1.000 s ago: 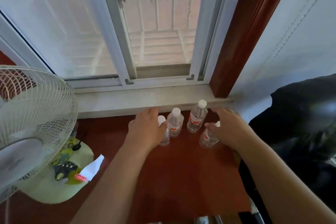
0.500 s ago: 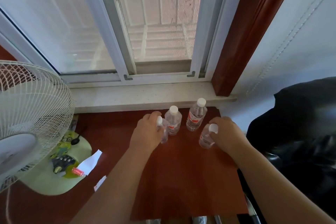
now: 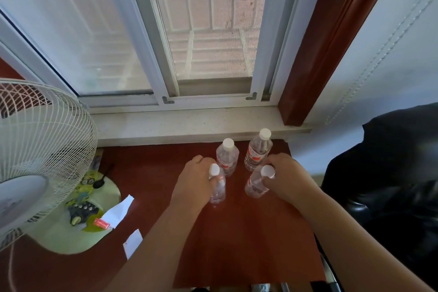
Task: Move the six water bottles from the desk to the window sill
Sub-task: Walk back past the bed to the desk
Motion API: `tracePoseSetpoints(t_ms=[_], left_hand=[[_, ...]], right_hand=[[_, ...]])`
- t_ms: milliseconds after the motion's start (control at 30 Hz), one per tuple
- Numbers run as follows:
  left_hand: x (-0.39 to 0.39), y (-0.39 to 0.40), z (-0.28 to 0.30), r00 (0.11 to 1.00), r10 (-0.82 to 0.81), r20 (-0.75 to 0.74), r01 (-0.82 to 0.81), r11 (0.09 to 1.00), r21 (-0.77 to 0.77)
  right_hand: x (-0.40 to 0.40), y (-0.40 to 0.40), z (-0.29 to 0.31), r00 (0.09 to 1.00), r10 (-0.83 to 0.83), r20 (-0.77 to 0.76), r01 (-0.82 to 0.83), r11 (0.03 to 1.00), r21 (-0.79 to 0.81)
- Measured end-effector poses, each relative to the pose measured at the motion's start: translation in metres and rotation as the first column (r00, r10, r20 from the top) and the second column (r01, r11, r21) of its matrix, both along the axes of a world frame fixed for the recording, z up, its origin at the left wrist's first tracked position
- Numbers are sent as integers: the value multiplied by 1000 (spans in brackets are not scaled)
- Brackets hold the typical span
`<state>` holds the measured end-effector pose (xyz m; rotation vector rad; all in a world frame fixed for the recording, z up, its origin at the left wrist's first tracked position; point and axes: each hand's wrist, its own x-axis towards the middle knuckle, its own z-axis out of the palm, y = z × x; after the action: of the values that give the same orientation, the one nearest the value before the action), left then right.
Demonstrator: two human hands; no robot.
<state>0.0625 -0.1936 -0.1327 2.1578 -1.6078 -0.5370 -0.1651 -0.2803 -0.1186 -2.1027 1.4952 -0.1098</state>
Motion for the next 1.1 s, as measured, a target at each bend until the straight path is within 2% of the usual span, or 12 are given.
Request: tracePoseSetpoints(t_ms=[233,433,633,733,867,967,1100], left_hand=[[2,6,-10,998,-22,-61,22,1000,-8],[9,10,-16,986,-63,-156,66,998,15],[8,15,-14,991,-103,-85,102,995,-17],[8,15,-6,982,-168,-86,158,981,-113],[10,9,16,973,-231,9,228,952,-204],[8,5,30,951,-301,66,308,922,-233],[1,8,43,924,-378,59,380,887,-262]], right_hand=[[17,10,-6,1000,28,-12,-27,999,37],[25,16,-10,1000,4,-13,-4,1000,-4],[28,23,-5,999,-33,-16,32,999,-29],[29,31,1,996,-92,-2,92,995,-46],[28,46,8,986,-166,27,167,982,-90],[25,61,15,972,-229,59,236,959,-160],[16,81,31,944,-308,118,327,921,-213]])
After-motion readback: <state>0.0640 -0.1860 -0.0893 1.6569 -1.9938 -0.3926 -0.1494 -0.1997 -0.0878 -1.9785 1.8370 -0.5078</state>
